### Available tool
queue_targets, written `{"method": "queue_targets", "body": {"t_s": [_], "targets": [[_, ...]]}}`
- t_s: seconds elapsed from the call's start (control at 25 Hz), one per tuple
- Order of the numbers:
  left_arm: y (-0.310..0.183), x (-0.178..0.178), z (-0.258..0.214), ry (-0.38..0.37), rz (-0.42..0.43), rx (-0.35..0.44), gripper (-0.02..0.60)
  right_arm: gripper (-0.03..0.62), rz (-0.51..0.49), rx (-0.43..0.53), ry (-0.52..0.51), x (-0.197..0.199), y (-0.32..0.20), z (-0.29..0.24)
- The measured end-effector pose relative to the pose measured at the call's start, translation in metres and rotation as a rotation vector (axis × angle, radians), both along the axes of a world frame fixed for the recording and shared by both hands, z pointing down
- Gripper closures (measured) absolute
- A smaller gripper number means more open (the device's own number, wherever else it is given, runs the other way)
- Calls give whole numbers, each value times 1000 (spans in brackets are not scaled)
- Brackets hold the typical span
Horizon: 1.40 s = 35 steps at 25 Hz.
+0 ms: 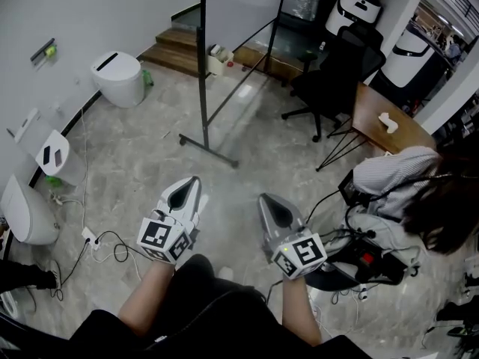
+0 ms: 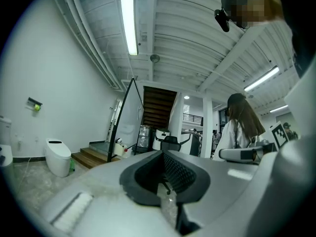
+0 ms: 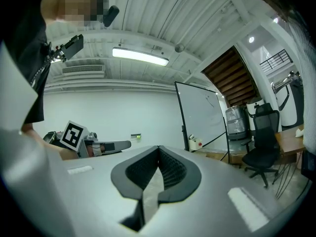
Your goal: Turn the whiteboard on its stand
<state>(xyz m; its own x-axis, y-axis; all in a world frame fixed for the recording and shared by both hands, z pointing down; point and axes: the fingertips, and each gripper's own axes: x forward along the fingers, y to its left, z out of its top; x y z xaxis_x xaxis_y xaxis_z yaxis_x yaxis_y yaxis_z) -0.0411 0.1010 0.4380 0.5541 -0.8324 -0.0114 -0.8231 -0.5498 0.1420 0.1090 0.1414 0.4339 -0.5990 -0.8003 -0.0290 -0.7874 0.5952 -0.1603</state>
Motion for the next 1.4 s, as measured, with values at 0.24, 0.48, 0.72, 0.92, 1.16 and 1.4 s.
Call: {"method": "queue_targets", "body": {"t_s": [0.24,0.48,0.72,0.92,1.16,1.4], "targets": [[-6,-4,6,-11,-23,-14,578,585,-24,-15,-11,-2,-8,6],[-31,-7,14,-8,-21,-17,578,585,-18,-17,-1,-4,-33,12],[-81,-11,19,1,6,-20,578,585,6,-16,17,-8,-80,13],[-137,-16,13,4,33,-13,578,585,21,-3,26,-18,-131,3],[-198,-25,8,-17,64,-13,578,585,46,2,29,-32,-187,-5],[-254,-37,-3,-35,116,6,578,585,80,-1,37,-51,-240,-14]]}}
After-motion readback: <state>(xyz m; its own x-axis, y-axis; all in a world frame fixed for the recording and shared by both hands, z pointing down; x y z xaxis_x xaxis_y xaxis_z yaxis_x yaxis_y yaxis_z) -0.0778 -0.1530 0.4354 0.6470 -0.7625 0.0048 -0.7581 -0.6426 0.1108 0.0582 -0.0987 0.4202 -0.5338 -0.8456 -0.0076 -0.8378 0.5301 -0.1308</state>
